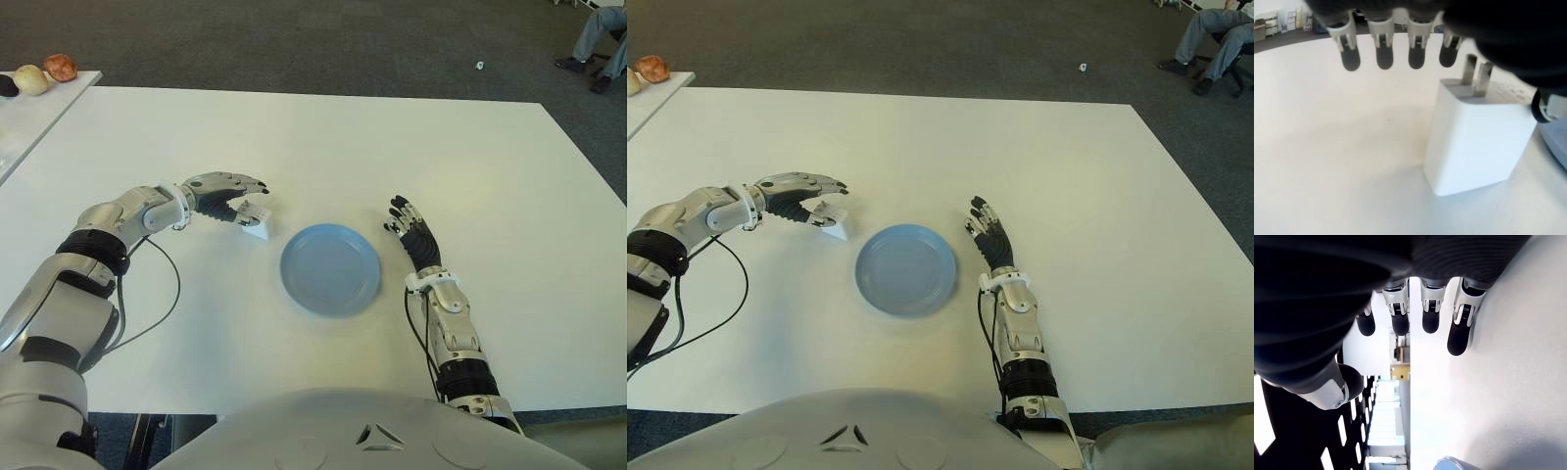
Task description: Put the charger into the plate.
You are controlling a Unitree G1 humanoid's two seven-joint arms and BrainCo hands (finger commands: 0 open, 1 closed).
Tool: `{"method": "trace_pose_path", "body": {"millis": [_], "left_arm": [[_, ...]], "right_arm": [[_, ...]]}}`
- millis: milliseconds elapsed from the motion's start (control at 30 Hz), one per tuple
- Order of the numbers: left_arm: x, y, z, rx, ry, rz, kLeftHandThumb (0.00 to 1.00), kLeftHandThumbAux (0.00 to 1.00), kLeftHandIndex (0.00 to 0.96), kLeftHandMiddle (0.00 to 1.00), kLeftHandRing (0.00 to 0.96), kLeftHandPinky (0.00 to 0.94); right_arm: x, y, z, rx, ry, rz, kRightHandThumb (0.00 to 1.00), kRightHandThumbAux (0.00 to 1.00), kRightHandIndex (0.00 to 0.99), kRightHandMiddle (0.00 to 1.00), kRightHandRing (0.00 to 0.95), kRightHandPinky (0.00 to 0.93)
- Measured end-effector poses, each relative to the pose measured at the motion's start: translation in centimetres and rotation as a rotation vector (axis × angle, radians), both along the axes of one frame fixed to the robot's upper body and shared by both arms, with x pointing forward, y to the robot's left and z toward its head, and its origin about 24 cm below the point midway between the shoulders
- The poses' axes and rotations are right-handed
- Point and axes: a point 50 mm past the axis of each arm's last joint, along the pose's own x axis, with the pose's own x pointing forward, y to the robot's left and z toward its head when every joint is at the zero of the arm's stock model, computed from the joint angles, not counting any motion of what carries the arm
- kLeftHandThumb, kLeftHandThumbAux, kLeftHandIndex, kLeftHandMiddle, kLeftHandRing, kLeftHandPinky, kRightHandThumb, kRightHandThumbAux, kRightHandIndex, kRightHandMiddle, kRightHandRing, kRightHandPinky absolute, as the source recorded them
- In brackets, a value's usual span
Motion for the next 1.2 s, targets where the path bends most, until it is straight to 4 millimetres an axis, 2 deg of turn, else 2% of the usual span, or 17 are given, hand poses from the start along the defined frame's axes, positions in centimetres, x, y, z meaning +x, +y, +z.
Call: {"method": "trace_pose_path", "body": {"millis": [233,1200], "left_arm": [[-0.11,-0.1,-0.42,0.006,0.012,-0.005,0.218,0.247,0.0,0.013,0.019,0.069],[-0.23,-0.26,-0.58,-0.007,0.002,-0.017,0.242,0.265,0.002,0.014,0.02,0.076]], "right_arm": [[0.0,-0.01,0.01,0.0,0.0,0.002,0.0,0.588,0.0,0.0,0.0,0.0],[-0.05,-0.03,0.11,0.0,0.001,0.004,0.0,0.583,0.0,0.0,0.0,0.0]]}}
